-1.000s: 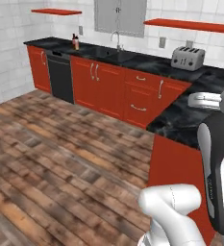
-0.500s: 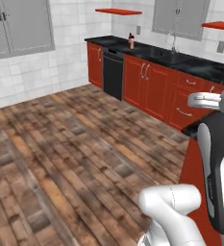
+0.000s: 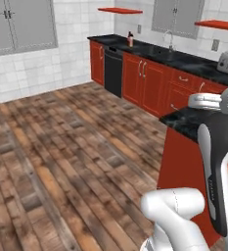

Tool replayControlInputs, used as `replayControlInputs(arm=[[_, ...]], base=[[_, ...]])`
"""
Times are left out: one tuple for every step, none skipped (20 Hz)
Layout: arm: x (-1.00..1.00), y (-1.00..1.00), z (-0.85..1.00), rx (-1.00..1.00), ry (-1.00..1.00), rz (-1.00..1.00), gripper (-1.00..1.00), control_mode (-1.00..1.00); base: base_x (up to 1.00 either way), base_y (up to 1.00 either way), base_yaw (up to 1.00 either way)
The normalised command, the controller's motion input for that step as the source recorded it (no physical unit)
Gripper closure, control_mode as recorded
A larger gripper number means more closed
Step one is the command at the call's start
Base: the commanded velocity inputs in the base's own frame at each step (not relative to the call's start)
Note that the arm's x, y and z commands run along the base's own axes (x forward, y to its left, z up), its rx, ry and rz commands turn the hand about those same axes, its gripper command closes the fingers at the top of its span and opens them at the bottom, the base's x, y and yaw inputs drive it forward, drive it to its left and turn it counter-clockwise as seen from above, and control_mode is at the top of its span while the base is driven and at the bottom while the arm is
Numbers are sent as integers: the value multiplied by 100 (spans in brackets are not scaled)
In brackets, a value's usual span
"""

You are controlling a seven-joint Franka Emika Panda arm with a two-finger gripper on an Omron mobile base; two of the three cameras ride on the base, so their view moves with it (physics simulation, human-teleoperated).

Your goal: Place the large bottle from the dining counter next to the other large bottle outside the sink, and place the small bottle from the dining counter next to the other small bottle inside the sink.

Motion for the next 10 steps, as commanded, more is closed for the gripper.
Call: replayControlInputs(arm=[[0, 0, 0, 0, 0, 0, -100, 100], [0, 0, 0, 0, 0, 0, -100, 100], [0, 0, 0, 0, 0, 0, -100, 100], [0, 0, 0, 0, 0, 0, -100, 100], [0, 0, 0, 0, 0, 0, -100, 100], [0, 0, 0, 0, 0, 0, -100, 100], [0, 0, 0, 0, 0, 0, -100, 100], [0, 0, 0, 0, 0, 0, -100, 100], [0, 0, 0, 0, 0, 0, -100, 100], [0, 0, 0, 0, 0, 0, -100, 100]], base=[[-96, -84, 0], [-95, -82, 1], [-94, -84, 2], [-93, -84, 2], [-91, -86, 3], [-87, -87, 4], [-68, -97, 8], [-57, -92, 14], [-44, -80, 19], [-36, -73, 22]])
